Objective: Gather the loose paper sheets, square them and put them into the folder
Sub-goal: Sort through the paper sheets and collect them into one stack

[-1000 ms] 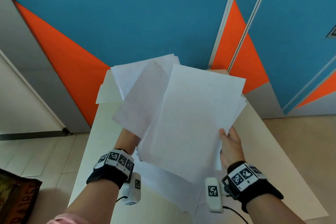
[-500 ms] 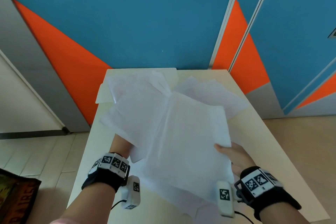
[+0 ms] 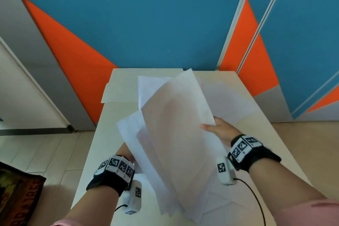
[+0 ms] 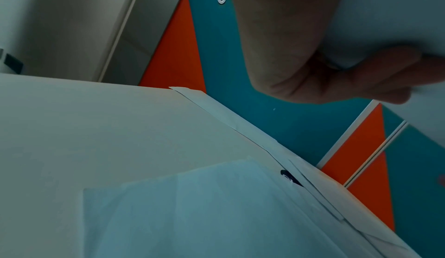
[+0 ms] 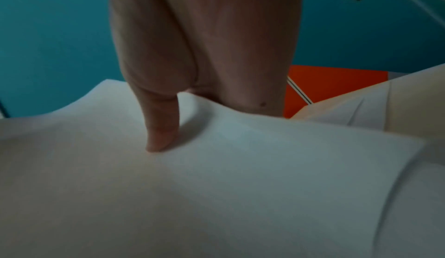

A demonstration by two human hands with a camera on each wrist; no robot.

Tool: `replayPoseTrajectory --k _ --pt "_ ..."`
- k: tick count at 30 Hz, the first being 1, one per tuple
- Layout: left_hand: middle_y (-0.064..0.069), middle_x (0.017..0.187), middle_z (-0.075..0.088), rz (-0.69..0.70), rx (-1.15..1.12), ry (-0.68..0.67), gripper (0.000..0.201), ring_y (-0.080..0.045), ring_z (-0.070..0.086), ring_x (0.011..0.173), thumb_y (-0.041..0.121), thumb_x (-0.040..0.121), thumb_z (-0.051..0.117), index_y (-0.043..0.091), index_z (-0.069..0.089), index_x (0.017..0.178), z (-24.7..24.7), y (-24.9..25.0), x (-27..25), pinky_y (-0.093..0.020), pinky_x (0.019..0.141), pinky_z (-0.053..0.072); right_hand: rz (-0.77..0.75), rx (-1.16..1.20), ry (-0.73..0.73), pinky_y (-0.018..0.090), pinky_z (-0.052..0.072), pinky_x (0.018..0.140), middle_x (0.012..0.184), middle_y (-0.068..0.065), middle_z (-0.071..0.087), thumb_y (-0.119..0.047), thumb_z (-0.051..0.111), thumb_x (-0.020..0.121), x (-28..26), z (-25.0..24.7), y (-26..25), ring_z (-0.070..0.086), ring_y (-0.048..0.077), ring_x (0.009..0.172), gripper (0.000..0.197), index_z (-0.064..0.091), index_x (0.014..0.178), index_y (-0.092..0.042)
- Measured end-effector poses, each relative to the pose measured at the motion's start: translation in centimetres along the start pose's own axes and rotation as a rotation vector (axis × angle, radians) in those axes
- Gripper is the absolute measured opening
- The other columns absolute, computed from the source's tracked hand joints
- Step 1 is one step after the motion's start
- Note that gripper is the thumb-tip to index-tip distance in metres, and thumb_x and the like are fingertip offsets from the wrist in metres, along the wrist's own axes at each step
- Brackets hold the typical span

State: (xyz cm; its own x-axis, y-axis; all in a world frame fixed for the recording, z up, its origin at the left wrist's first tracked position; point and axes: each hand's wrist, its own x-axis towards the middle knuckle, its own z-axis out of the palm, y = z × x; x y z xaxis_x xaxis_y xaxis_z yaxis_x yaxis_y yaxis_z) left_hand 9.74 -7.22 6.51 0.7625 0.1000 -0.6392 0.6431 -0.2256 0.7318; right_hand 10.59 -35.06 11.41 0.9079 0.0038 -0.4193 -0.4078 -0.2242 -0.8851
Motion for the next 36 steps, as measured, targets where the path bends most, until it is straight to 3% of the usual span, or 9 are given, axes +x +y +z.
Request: replayPoseTrajectory --k 6,11,15,21,26,28,30,33,36 --pt "-0.003 0.062 0.059 0.166 -0.195 -0.054 0.023 -0.023 0.053 0.067 0.026 0.082 0.057 0.013 0.054 0.063 -0.6 0.3 -1.3 -0.038 0.076 0.045 0.013 0.125 0.140 0.038 0.040 0.104 0.130 0.010 0.059 -0.002 0.053 0.091 1.7 2.4 3.0 0.055 0.025 0.116 0.042 0.049 0.131 -0.011" --pt "-0.006 0.142 0.049 0.168 -0.573 -0.337 0.097 -0.022 0.044 0.132 0.081 0.069 0.037 0.018 0.034 0.143 -1.8 0.9 -1.2 -0.039 0.105 0.036 -0.021 0.211 0.172 0.028 0.046 0.088 0.113 0.002 0.065 -0.003 0.052 0.092 1.3 3.6 2.3 0.062 0.014 0.098 0.036 0.053 0.128 -0.010" --pt "0.002 0.105 0.074 0.340 -0.294 -0.308 0.104 -0.022 0.067 0.106 0.053 0.029 0.088 0.015 0.058 0.121 -2.9 1.4 -0.1 -0.026 0.076 0.056 -0.125 0.236 0.141 0.015 0.053 0.073 0.100 -0.010 0.066 -0.003 0.053 0.092 0.9 3.7 0.6 0.062 0.002 0.091 0.035 0.055 0.123 -0.016" --pt "0.017 0.077 0.075 0.587 -0.383 -0.082 0.030 -0.007 0.071 0.082 0.000 0.068 0.076 0.017 0.067 0.092 -3.2 4.8 -0.9 -0.018 0.070 0.055 -0.333 0.253 0.158 0.008 0.050 0.079 0.088 -0.011 0.069 -0.003 0.063 0.084 -0.5 2.9 -2.5 0.066 -0.005 0.084 0.021 0.061 0.089 -0.024" --pt "0.000 0.106 0.072 0.521 -0.142 -0.189 0.062 -0.016 0.066 0.105 0.002 0.061 0.074 0.012 0.055 0.119 -2.5 4.4 0.3 -0.025 0.079 0.056 -0.288 0.220 0.016 0.025 0.056 0.086 0.098 -0.007 0.072 -0.001 0.081 0.057 0.4 1.9 -0.6 0.069 0.006 0.091 0.051 0.064 0.101 -0.019" --pt "-0.019 0.127 0.057 0.472 -0.087 -0.059 0.049 -0.034 0.049 0.127 -0.012 0.081 0.044 0.007 0.048 0.126 -1.7 3.3 0.5 -0.031 0.105 0.042 -0.248 0.110 0.013 0.028 0.054 0.086 0.097 -0.013 0.068 -0.010 0.083 0.059 1.3 1.9 0.6 0.065 0.003 0.090 0.047 0.063 0.099 -0.023" --pt "-0.016 0.107 0.060 0.479 -0.104 -0.026 0.042 -0.033 0.044 0.130 -0.011 0.089 0.021 0.008 0.056 0.101 -2.2 2.1 0.6 -0.012 0.092 0.038 -0.201 0.013 0.052 0.031 0.052 0.090 0.088 -0.017 0.061 -0.033 0.083 0.060 2.0 2.2 1.2 0.059 0.003 0.083 0.038 0.056 0.087 -0.033" --pt "-0.001 0.087 0.069 0.507 -0.179 -0.015 0.018 -0.013 0.061 0.108 -0.003 0.090 0.051 0.011 0.061 0.088 -1.8 5.9 -1.2 -0.009 0.063 0.040 -0.285 0.171 0.215 0.018 0.053 0.074 0.083 -0.013 0.062 -0.004 0.073 0.076 1.8 2.2 -0.5 0.061 -0.001 0.076 0.030 0.057 0.080 -0.030" --pt "0.017 0.085 0.075 0.700 -0.240 -0.140 0.036 0.000 0.070 0.084 -0.001 0.071 0.074 0.026 0.066 0.093 -2.8 7.1 -1.2 -0.018 0.074 0.056 -0.331 0.172 0.196 0.012 0.053 0.072 0.086 -0.008 0.072 -0.005 0.076 0.073 0.9 2.2 -1.6 0.070 -0.001 0.076 0.020 0.068 0.085 -0.019"
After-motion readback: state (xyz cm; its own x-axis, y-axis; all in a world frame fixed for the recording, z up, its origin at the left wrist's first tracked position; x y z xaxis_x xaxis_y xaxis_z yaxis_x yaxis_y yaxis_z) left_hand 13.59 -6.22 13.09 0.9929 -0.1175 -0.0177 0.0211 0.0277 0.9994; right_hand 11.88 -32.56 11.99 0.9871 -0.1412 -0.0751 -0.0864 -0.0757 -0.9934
